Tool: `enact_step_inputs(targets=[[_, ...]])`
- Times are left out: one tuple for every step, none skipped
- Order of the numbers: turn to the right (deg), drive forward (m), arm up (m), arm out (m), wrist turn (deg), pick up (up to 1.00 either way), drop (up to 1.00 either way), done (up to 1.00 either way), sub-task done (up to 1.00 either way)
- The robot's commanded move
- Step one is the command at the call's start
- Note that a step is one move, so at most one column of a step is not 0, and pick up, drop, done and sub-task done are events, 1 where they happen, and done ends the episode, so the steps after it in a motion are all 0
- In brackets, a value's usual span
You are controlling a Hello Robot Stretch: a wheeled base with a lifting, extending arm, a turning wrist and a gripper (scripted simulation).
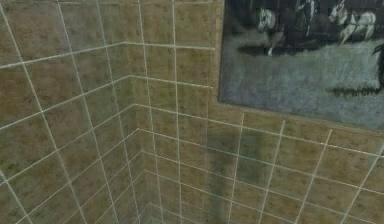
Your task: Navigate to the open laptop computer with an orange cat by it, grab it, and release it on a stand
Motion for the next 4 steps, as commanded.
enact_step_inputs(targets=[[0.0,0.0,0.3,0.0,0.0,0.0,0.0,0.0,0.0],[0.0,0.0,0.0,0.0,-45.0,0.0,0.0,0.0,0.0],[0.0,0.0,0.0,0.0,-45.0,0.0,0.0,0.0,0.0],[0.0,0.0,0.0,0.0,-3.0,0.0,0.0,0.0,0.0]])
